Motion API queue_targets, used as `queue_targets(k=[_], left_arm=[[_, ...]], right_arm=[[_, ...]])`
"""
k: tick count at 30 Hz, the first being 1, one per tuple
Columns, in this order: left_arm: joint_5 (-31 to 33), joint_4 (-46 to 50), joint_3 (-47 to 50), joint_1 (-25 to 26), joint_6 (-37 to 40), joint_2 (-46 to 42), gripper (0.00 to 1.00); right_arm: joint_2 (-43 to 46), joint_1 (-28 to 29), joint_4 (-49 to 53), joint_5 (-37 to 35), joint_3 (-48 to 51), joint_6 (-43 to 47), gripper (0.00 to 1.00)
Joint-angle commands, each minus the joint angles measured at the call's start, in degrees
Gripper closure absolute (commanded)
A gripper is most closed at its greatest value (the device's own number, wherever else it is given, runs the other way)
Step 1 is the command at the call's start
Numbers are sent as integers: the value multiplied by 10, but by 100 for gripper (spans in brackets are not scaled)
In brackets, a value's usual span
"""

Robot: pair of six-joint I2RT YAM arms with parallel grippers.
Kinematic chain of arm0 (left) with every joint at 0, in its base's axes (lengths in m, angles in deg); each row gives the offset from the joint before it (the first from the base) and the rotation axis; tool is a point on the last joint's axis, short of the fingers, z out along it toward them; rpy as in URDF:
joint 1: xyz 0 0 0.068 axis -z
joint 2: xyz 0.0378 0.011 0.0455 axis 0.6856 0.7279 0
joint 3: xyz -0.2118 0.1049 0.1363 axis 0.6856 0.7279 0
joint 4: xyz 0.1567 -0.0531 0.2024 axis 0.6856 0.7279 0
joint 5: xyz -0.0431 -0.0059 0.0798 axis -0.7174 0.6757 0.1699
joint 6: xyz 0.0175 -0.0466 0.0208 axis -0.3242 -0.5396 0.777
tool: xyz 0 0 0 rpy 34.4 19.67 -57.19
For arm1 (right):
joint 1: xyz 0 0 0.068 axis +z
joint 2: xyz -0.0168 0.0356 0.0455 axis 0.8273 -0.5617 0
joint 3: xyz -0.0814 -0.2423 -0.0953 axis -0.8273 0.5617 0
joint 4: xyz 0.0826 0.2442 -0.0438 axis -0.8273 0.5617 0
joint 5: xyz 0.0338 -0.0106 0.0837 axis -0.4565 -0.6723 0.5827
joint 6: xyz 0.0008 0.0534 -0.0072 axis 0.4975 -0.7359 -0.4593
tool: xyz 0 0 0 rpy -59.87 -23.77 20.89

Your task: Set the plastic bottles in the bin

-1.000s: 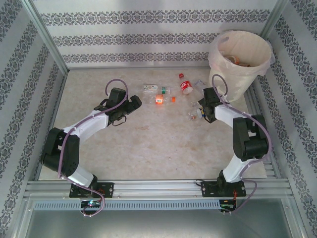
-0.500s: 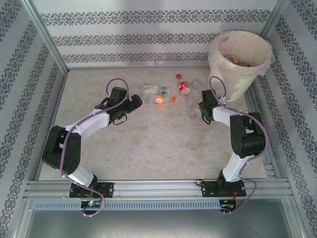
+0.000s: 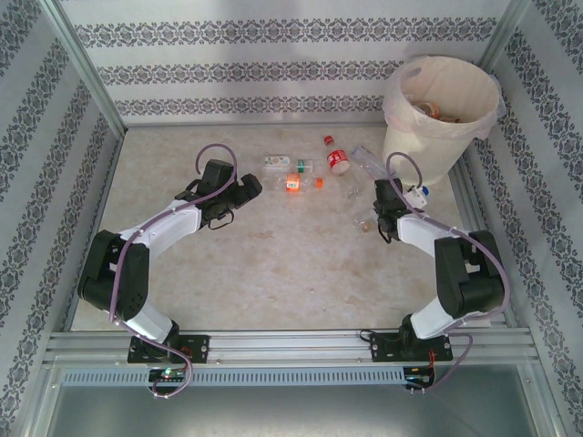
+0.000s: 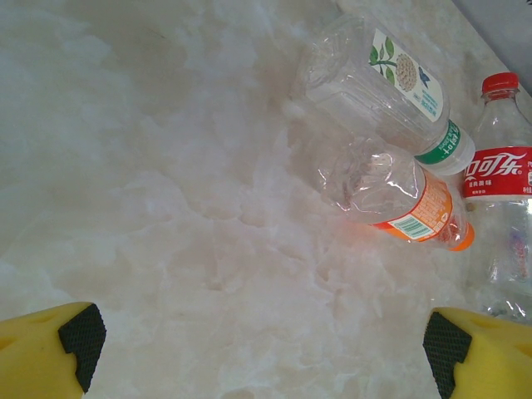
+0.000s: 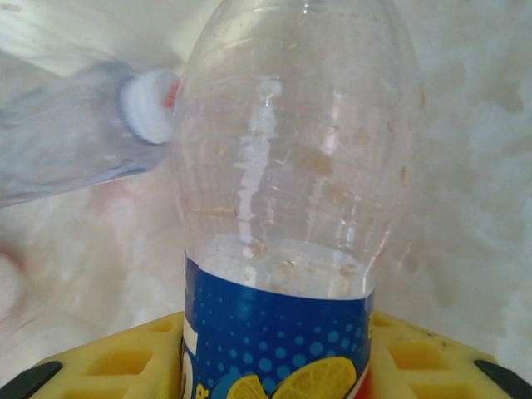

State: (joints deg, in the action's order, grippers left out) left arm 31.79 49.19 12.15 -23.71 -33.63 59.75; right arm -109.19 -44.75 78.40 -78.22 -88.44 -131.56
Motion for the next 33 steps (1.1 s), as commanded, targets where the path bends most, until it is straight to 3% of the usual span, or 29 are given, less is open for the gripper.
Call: queue_targets(k=[1,5,13,17,26,33], left_arm=[[-15,-13,-5,8,12,-1,0],[-30,-34,0,7,15,-4,0],[-43,-53,4,11,27,-9,0],[-44,-54,7,12,25,-9,0],[-44,-48,5,12,21,-13,0],[-38,-41,10,12,21,-24,0]], right_arm=[[54,34,-47,-75,16,67,57],[102,67,-104,-108,29,121,58],[165,95,-171,-63,12,239,58],[182,94,-216,-5,6,280,59],[161,21,-224,223,-110,342,61],[116,-57,-205,261,-222,380,64]])
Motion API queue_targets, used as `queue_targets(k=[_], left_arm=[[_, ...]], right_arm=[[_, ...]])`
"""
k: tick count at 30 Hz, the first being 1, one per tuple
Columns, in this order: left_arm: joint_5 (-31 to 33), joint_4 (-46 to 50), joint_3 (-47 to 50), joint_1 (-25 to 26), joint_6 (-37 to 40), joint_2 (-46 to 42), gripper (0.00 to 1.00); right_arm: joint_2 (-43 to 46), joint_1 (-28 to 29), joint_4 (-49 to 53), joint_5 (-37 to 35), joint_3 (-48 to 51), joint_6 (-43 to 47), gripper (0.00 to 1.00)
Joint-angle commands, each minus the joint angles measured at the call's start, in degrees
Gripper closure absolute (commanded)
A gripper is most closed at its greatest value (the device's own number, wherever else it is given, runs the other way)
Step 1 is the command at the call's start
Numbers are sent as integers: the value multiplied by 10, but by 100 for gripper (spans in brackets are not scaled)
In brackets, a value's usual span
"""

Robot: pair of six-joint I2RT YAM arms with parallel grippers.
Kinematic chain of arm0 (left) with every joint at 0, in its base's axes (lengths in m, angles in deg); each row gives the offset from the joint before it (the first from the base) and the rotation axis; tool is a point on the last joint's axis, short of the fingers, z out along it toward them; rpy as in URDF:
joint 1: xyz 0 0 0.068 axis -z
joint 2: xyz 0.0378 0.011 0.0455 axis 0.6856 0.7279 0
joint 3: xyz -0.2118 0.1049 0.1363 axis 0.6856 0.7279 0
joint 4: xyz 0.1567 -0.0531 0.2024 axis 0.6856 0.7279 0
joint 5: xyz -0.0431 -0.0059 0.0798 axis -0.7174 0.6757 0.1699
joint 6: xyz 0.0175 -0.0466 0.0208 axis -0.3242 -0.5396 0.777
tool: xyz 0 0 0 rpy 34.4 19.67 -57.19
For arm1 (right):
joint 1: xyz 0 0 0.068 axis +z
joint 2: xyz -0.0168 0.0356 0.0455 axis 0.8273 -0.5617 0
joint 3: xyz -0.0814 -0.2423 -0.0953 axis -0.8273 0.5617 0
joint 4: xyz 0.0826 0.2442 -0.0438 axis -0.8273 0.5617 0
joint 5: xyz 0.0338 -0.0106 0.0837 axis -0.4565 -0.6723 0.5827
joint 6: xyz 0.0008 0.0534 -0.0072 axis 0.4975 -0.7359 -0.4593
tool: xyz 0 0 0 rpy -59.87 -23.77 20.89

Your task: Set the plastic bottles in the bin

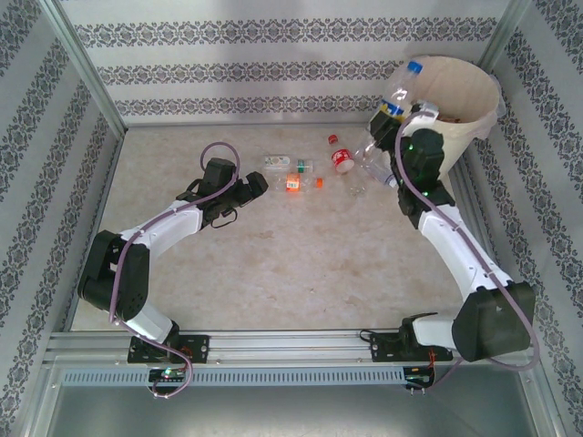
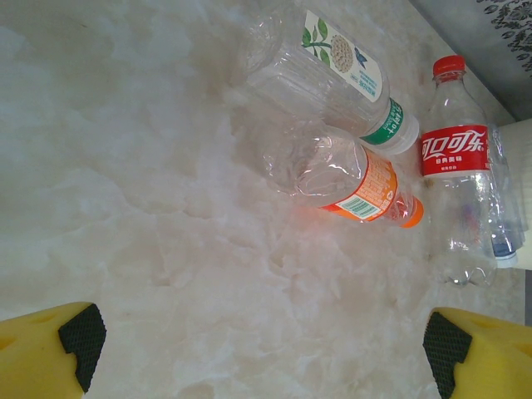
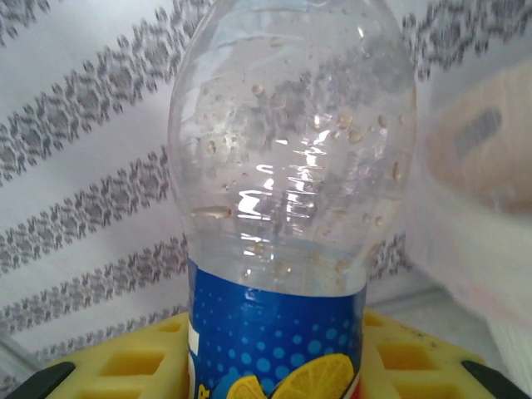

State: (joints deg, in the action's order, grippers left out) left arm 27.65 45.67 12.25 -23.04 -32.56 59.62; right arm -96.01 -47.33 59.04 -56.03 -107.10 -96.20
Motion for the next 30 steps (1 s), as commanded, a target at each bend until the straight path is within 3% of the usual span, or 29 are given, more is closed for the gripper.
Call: queue_targets(k=[1,11,23,26,30], left_arm=[[5,-5,9,5,11,-24,0],[23,9,16,5,17,-47,0],[24,12,10,5,15,-49,0],[23,17,6,5,16,-49,0],[25,22,2,6,18,-48,0]], right_arm=[[-23,-45,-17,43,-48,28,64],[-113,-143,-49,100,-195,46,62],[-211,-150,-125,-79,-234,141,59],[-242,-156,-103,-66,-262,164,57],[-279,-168,-52,24,-309,174,55]])
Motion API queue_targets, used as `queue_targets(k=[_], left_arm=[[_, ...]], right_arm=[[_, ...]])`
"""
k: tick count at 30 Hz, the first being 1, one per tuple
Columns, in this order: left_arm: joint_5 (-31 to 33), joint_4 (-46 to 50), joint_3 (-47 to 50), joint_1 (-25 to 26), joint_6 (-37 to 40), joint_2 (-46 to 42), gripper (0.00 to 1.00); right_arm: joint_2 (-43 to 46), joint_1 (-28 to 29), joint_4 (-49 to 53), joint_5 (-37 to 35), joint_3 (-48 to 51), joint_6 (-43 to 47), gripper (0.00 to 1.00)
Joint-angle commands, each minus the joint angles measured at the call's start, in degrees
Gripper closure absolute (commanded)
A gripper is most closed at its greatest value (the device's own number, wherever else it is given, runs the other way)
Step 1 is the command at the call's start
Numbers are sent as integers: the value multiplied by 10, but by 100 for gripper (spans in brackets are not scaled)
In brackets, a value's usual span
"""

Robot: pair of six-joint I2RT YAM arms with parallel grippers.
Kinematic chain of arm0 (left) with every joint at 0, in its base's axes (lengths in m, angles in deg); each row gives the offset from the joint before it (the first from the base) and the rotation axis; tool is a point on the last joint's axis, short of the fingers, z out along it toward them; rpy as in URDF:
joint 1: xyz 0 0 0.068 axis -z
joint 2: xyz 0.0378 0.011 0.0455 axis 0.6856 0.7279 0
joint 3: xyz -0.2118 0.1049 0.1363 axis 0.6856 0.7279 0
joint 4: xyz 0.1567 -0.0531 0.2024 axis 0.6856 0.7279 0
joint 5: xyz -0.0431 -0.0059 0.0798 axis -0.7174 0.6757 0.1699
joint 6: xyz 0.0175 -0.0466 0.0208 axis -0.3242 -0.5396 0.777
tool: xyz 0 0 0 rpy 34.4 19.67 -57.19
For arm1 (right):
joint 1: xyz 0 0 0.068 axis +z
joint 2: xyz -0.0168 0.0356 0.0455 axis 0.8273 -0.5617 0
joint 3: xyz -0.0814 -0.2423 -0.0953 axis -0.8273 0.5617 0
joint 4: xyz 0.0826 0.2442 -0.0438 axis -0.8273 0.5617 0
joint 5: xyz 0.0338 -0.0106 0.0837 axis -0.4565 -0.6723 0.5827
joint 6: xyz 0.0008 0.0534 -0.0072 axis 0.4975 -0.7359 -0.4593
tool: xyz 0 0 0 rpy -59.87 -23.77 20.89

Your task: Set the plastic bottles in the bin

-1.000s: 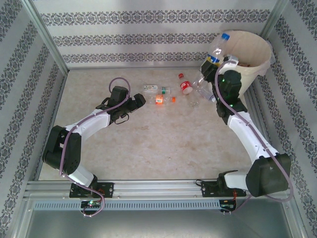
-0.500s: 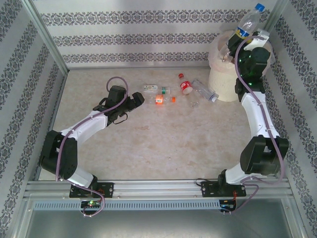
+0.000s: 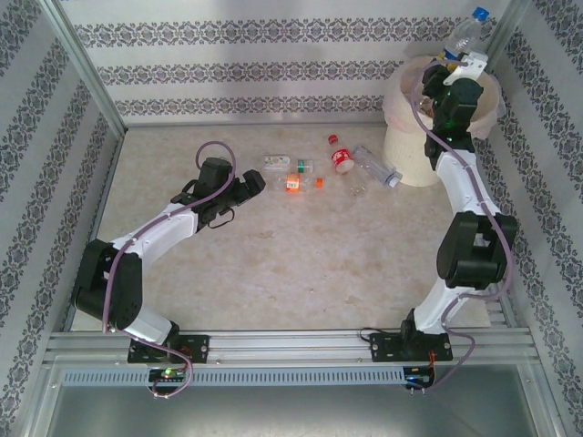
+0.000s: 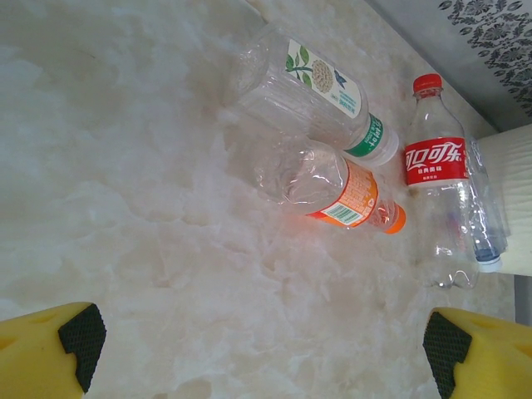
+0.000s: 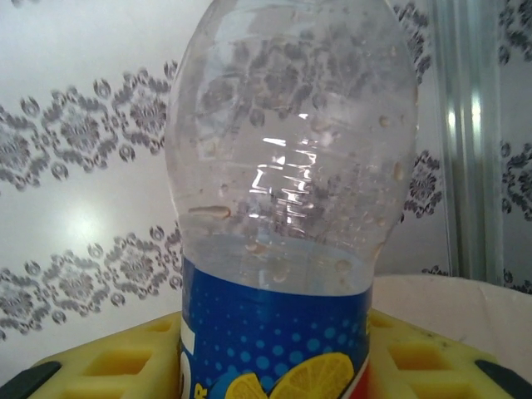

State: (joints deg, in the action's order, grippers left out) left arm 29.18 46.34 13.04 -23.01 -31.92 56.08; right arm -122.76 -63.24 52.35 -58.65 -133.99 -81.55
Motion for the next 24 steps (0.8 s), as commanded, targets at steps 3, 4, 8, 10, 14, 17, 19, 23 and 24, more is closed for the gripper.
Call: queue_targets(k=[3,4,8,10,14,17,19,23,24], left_arm=[[9,15,-5,6,10,-13,1],[9,15,-6,6,9,-13,0],[11,19,-6,6,12,-14,0],[14,18,-5,6,12,-16,0],[17,15,-3,6,10,-16,0],[13,15,-4,6,10,-13,0],[12,15,-5,6,9,-11,0],[12,12,-4,6,9,-9,0],[11,11,-4,6,8,-8,0]], right_arm=[[-32,-13,54,104,-67,50,52],[-39,-16,64,119,-75,55,51],[-68,-19,130,163,-120,98,45],[-77,-21,161,192,-137,105,42],[-79,-21,195,216,-148,104,25],[-69,-21,199,208,-143,99,16],[-59,-21,201,212,-138,93,14],[-41,-21,200,221,-131,81,13],[-39,-20,200,225,-130,76,12]])
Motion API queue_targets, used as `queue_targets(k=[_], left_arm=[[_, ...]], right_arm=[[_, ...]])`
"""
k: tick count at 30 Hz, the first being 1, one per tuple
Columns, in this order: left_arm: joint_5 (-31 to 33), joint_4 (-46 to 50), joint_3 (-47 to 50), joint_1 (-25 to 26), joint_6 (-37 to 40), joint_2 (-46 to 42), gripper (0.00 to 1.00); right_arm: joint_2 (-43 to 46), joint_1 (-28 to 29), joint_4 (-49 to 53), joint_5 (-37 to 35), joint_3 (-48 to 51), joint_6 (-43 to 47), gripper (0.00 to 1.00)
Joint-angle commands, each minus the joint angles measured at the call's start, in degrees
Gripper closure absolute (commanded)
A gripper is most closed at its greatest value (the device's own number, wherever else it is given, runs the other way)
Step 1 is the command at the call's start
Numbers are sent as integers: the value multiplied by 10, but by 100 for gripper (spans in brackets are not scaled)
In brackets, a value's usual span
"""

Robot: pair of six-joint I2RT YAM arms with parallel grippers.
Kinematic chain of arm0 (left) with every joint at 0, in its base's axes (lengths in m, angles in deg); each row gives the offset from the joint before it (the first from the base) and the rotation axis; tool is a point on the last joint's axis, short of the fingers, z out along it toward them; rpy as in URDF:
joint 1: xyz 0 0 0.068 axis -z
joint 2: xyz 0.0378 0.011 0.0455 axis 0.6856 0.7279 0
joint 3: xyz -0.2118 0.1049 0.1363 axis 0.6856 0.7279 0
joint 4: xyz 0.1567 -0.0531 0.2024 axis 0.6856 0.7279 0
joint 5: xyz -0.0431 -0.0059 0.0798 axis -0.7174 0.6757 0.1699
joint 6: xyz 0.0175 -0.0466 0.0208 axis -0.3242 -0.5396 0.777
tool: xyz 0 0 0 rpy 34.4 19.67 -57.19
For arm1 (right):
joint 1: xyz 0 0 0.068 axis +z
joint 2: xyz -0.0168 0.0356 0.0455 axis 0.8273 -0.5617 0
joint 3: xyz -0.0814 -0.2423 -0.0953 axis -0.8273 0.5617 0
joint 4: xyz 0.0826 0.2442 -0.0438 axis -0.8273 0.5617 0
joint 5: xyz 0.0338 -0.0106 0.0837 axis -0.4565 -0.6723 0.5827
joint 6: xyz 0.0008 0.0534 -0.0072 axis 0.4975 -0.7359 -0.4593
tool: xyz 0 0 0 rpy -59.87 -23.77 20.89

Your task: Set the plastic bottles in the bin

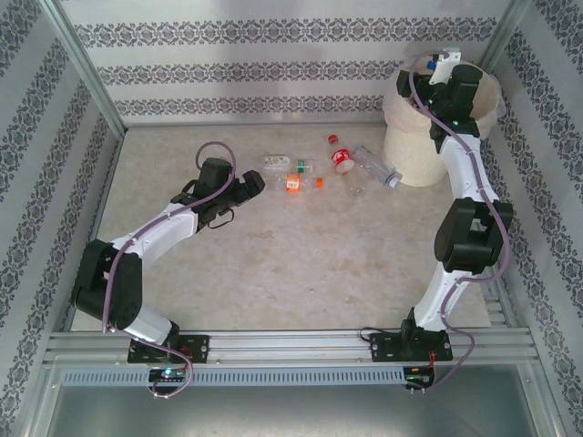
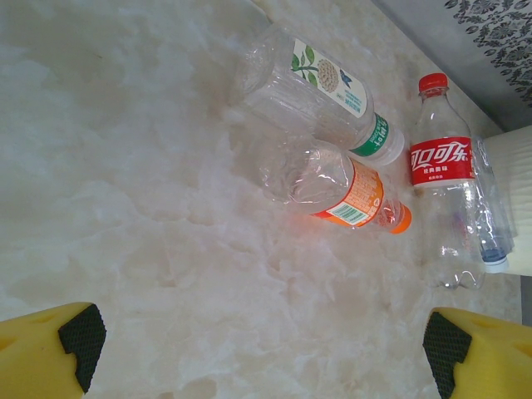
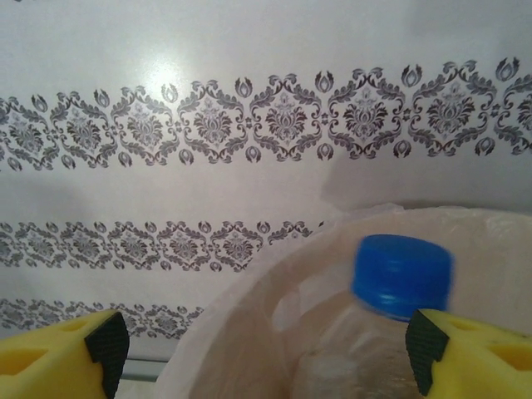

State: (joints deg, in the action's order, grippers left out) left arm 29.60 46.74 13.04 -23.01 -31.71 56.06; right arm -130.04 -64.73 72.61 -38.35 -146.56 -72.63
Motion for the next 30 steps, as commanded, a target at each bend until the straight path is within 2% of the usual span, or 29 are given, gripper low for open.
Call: queue_targets(k=[1,4,7,12,21,26,30], left_arm=[[5,6,-4,6,4,-6,0],[4,5,-3,6,3,-4,1],[2,3,-3,7,2,-1,0],[3,4,-6,6,0,2,0],[-1,13,-13,7,-7,12,0],[-9,16,-27,14,-20,26,0],[-10,32,-52,20,-44,55,0]], right_arm=[[37,-6,-3,27,-4,-18,12],[44,-5,-3,45,-3,-37,10],[53,-1,-4,65,-1,-64,2],[66,19,0,91,2,-84,2],[70,79,15,135,33,-27,2],[77,105,17,172,63,-33,2],[82,146,29,172,109,28,2]])
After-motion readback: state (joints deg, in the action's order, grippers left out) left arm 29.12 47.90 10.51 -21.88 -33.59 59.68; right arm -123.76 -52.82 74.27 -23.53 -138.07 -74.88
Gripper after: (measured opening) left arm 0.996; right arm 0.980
